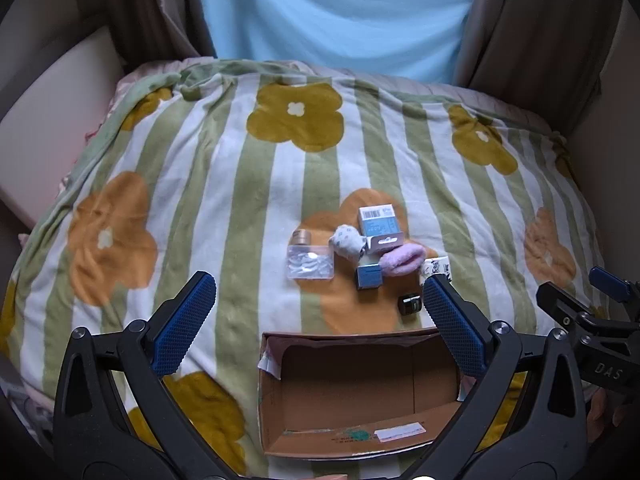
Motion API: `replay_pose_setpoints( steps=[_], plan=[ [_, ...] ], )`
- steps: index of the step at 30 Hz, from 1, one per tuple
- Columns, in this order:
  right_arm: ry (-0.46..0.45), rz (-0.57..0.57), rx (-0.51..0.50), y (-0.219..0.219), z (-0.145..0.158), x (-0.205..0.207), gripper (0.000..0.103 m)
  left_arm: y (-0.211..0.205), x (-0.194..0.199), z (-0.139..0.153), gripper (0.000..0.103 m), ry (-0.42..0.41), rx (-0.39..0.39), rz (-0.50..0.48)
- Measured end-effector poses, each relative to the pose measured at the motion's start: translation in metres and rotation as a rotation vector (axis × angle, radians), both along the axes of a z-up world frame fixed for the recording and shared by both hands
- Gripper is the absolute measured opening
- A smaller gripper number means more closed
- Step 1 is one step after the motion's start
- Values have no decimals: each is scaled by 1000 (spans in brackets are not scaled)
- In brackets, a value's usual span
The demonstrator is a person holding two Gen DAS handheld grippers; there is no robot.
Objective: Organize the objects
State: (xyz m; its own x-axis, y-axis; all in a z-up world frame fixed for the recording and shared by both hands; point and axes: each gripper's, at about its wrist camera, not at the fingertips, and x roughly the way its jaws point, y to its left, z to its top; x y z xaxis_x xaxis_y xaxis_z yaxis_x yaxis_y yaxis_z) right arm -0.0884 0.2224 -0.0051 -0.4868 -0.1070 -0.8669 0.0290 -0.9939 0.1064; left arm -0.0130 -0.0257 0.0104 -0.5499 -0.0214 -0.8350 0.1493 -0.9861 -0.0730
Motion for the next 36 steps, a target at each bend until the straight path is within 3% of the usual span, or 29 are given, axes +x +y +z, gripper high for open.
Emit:
replay_pose_setpoints(
  steps=[4,16,23,36],
  plan=[
    [10,1,-2,1,2,-1,102,2,-1,0,103,-10,-22,-3],
    [29,-14,-7,0,4,0,102,0,2,7,103,15,41,5],
    [33,-14,-13,-1,6,2,102,8,1,15,103,30,-34,-7],
    [47,-28,-1,-4,9,3,102,13,5,24,103,73,-48,-19]
  ],
)
